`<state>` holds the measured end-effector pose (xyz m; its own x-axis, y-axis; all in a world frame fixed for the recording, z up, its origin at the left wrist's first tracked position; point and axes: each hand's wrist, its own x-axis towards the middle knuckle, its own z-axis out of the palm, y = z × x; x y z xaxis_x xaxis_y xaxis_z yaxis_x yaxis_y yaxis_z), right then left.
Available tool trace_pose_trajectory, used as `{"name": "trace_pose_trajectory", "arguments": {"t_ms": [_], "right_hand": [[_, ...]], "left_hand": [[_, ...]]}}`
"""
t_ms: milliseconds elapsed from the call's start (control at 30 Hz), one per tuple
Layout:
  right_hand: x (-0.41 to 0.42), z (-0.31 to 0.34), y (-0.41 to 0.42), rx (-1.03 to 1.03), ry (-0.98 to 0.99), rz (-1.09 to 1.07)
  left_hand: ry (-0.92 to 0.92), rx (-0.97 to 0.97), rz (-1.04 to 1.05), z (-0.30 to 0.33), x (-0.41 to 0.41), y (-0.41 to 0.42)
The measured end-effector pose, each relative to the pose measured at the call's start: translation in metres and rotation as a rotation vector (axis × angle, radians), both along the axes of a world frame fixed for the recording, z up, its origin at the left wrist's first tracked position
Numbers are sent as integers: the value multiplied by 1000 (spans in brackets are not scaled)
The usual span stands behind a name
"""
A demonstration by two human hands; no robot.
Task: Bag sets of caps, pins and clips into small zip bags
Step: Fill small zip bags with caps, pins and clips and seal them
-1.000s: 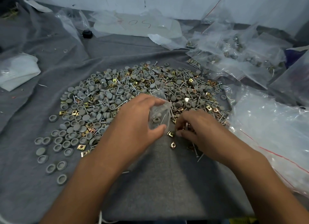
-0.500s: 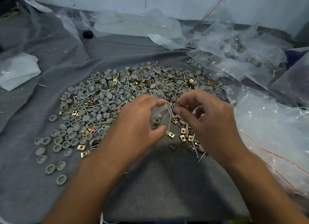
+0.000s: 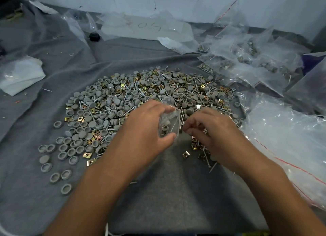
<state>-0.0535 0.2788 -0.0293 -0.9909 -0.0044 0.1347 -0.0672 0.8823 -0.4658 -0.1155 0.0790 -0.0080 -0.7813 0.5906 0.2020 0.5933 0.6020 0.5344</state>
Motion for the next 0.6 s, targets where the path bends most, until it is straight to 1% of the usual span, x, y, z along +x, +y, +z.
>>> {"name": "trace_pose_trajectory", "arguments": {"t_ms": [100, 133, 200, 267, 333, 500, 533, 600], "right_hand": [[-1, -8, -7, 143, -204, 13], [-3, -10, -7, 146, -215, -4], [-5, -10, -7, 123, -156, -61], [-9, -11, -7, 163, -103, -99], [-12, -12, -11, 230, -79, -96], [-12, -12, -13, 262, -71, -43], [-12, -12, -12, 258, -61, -39], [-10, -9, -12, 144, 19, -80]], "left_hand": [[-5, -2, 0, 0, 0, 0], [-7, 0, -1, 0, 0, -1], [-12, 5, 1, 0, 0, -2], [-14, 10, 1, 0, 0, -2], [-11, 10, -1, 1, -1, -2], [-4, -3, 7, 0, -1, -3], [-5, -1, 8, -1, -1, -3], [-6, -2, 9, -1, 0, -3]]}}
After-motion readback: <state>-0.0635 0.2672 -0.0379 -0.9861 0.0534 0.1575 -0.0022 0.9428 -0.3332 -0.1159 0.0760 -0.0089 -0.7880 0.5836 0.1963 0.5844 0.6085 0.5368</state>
